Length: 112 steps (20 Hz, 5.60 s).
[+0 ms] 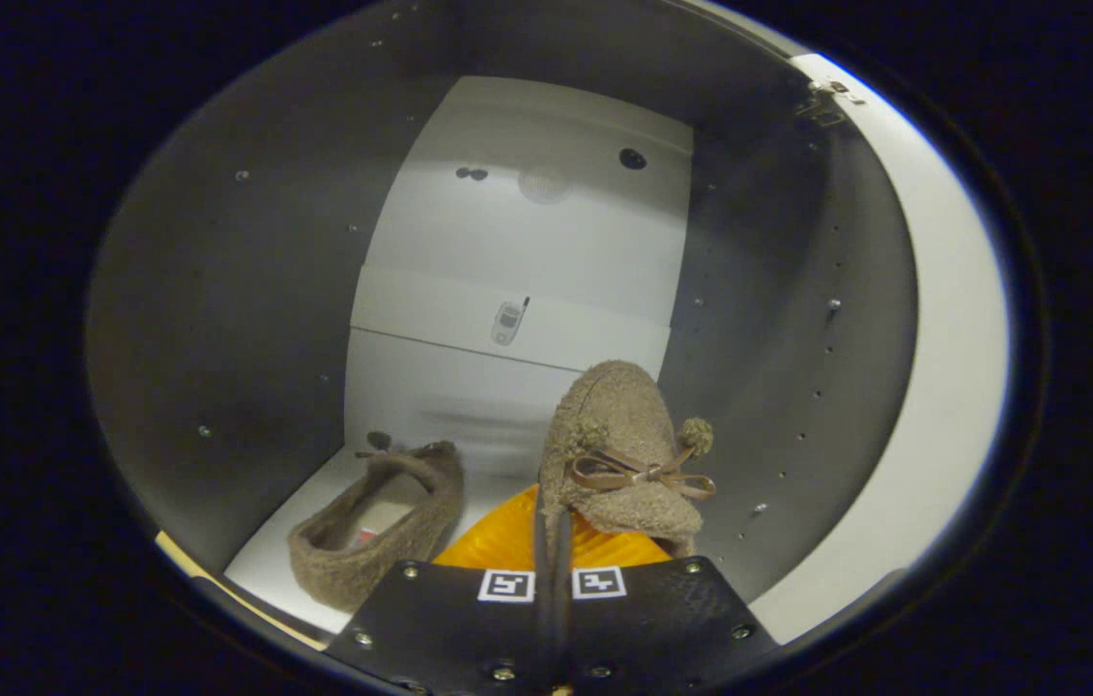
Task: Open the shoe cabinet door, grab the shoes and put them into the shoe cabinet, then close the shoe cabinet door.
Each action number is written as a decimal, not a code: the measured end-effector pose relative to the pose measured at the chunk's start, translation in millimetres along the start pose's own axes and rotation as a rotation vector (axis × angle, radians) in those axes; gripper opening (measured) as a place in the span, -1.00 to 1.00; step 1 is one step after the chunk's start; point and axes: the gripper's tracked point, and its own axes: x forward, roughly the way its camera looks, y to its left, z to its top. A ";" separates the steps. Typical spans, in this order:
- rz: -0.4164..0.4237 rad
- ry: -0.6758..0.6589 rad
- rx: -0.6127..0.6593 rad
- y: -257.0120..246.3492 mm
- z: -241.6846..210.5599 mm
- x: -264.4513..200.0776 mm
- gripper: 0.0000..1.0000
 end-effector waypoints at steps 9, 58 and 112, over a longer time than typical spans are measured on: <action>0.011 0.032 -0.006 -1.9 -18.4 42.5 -0.95; -0.046 -0.084 0.124 -53.1 29.4 -235.7 0.59; 0.322 -0.146 0.320 -174.1 25.2 -389.4 0.82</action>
